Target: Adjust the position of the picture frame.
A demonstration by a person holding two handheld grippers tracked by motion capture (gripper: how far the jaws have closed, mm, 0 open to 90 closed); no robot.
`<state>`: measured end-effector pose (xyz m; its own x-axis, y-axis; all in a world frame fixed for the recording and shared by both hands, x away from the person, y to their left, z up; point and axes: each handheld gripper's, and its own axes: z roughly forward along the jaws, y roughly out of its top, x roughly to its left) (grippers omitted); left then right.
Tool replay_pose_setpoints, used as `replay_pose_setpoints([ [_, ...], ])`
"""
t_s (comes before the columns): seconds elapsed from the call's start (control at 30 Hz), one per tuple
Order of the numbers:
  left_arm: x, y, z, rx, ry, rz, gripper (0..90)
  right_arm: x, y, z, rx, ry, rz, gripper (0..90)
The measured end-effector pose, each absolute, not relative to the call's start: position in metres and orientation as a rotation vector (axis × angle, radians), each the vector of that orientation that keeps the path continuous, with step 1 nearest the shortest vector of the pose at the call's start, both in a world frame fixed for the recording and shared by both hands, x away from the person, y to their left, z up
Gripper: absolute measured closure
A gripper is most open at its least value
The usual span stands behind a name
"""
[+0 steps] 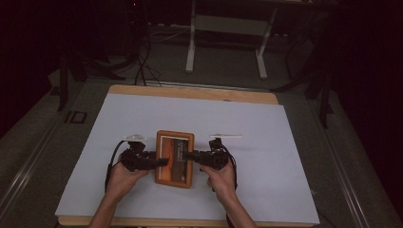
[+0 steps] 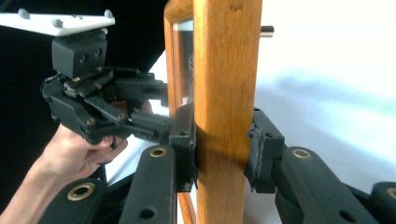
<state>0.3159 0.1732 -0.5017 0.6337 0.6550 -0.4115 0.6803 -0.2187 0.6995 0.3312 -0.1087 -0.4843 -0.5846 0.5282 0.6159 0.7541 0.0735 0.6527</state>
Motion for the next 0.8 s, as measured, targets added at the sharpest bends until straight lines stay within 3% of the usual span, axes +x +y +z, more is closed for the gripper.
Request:
replay_pose_setpoints([
  [0.8,0.339,0.133,-0.503,1.923,1.040,-0.050,47.5,0.351,-0.153,-0.482,-1.330,-2.090,-1.571,69.0],
])
